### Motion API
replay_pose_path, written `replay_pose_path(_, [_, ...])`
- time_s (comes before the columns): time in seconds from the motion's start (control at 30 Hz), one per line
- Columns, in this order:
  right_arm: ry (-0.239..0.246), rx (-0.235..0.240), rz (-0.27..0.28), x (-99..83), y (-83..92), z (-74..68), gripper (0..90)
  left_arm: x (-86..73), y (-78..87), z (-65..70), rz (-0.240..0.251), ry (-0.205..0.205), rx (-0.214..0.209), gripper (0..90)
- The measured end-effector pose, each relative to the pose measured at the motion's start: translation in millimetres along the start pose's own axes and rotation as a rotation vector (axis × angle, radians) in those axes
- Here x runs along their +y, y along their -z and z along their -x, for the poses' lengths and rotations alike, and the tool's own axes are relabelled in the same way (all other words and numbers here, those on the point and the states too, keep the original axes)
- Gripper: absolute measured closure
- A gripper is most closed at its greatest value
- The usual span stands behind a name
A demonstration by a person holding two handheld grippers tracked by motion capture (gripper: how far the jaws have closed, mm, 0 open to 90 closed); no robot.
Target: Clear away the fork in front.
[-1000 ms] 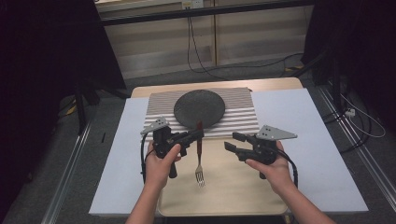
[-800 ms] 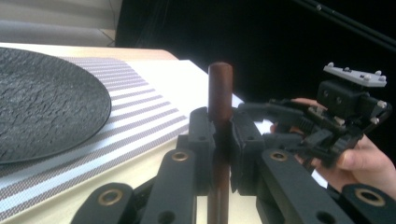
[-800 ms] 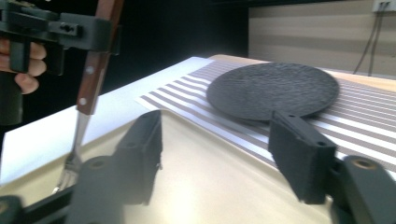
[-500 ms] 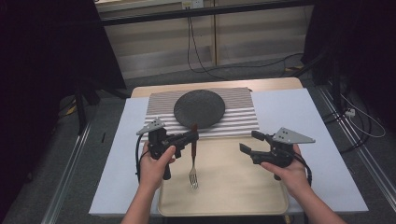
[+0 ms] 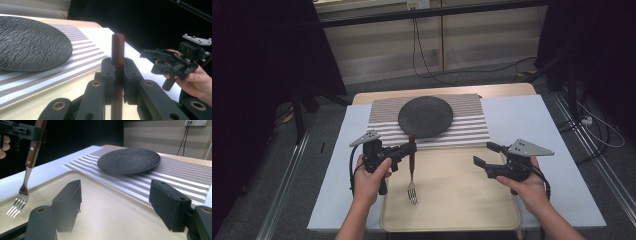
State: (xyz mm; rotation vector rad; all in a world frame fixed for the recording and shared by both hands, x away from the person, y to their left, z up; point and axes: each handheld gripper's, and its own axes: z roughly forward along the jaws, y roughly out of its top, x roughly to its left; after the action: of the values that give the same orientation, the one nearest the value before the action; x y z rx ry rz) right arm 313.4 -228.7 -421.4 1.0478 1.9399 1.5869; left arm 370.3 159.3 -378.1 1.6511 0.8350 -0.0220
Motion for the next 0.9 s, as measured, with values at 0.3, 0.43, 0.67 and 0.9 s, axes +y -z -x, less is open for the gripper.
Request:
replay_pose_path(0.3, [0.003,-0.016,0.000,-1.3,9.5,3.5,26.3,-4.7,9.2,-8.1,-0.006,0.012,-0.001,81.1])
replay_pose_path(0.43, [0.007,-0.024,-0.003,-2.2,13.9,4.4,26.2,-7.8,13.9,-13.9,-0.036,0.032,-0.015,81.0])
replay_pose_path(0.67, [0.008,-0.034,-0.006,-5.7,21.5,7.7,25.7,-20.1,17.8,-22.0,-0.047,0.039,-0.003,80.9])
replay_pose_path(0.9, [-0.004,-0.038,0.002,-12.1,22.3,9.3,25.1,-33.3,13.0,-30.0,-0.063,0.032,0.017,78.5])
